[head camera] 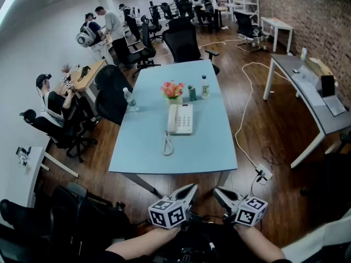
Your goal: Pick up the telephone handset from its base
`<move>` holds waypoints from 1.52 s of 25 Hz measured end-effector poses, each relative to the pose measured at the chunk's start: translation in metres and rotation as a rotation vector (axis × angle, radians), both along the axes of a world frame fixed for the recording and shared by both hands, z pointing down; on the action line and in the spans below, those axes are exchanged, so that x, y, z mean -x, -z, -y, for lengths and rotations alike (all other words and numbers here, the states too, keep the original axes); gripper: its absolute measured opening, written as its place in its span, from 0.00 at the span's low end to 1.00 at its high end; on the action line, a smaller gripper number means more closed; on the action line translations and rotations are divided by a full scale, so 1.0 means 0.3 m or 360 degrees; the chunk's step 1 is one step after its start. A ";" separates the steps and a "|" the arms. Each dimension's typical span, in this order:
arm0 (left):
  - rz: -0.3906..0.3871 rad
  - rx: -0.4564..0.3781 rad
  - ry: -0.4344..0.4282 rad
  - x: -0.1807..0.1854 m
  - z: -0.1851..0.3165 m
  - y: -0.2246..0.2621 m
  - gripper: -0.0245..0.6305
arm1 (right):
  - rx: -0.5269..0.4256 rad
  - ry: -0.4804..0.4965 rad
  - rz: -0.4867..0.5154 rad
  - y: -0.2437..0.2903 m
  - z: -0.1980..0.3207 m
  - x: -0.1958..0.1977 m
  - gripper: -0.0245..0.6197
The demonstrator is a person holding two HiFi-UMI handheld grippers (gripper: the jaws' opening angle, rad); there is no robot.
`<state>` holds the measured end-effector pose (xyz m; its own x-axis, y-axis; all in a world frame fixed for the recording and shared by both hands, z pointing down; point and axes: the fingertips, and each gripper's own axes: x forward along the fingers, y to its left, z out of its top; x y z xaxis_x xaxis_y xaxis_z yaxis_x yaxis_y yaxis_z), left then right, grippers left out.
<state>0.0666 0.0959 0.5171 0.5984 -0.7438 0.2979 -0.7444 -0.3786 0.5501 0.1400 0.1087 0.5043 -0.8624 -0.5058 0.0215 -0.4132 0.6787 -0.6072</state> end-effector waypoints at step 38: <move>0.0378 -0.0050 -0.0028 0.676 1.113 -0.113 0.04 | 0.0094 -0.0232 -0.0103 0.003 0.932 0.492 0.07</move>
